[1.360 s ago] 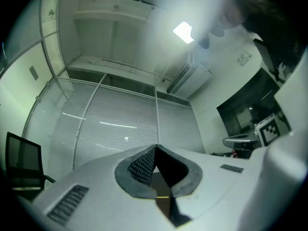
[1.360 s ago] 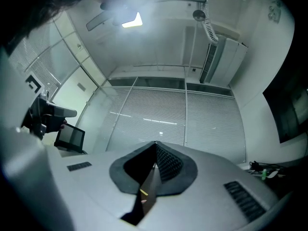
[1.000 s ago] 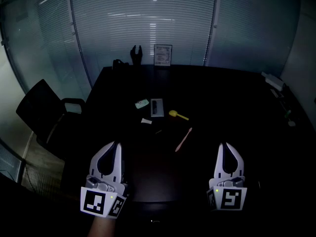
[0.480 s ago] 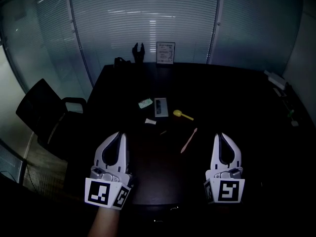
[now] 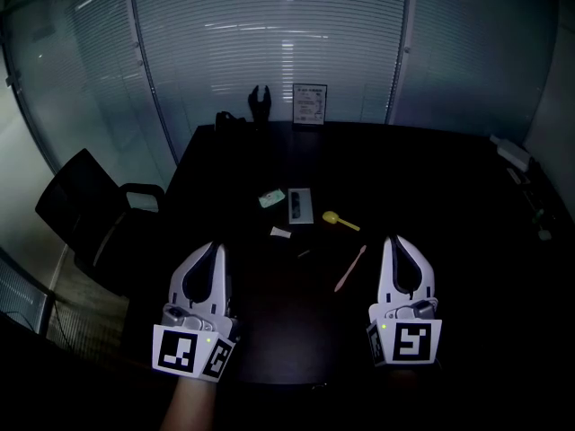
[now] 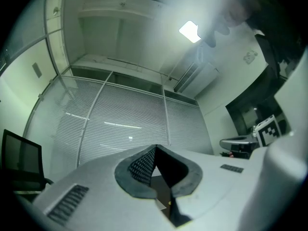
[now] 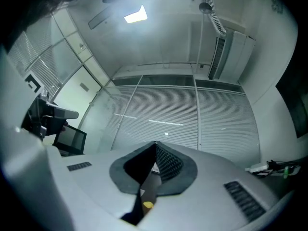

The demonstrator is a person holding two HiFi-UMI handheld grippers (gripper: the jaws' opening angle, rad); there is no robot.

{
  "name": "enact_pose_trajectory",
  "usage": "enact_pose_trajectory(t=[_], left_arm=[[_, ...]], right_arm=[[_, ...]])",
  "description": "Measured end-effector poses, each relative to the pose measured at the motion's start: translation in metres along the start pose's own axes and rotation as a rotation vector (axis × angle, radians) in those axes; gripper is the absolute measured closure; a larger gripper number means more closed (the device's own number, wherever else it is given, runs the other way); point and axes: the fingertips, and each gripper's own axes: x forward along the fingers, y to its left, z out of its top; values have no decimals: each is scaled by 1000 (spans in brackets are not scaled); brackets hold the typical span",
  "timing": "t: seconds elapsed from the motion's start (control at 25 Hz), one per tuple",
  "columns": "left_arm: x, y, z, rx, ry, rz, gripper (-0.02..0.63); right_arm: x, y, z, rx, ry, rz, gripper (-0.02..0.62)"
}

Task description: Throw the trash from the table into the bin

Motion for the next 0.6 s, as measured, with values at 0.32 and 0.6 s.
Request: enact_pose_trajectory(t=[0.32,0.6], left_arm=[[6,0,-2,-4,4,6,606],[9,-5,-4,-6,1,6,606]], right_arm=[[10,-1,-1,-1,1,19,589],[9,-2,-4,-1,-21,50,589]])
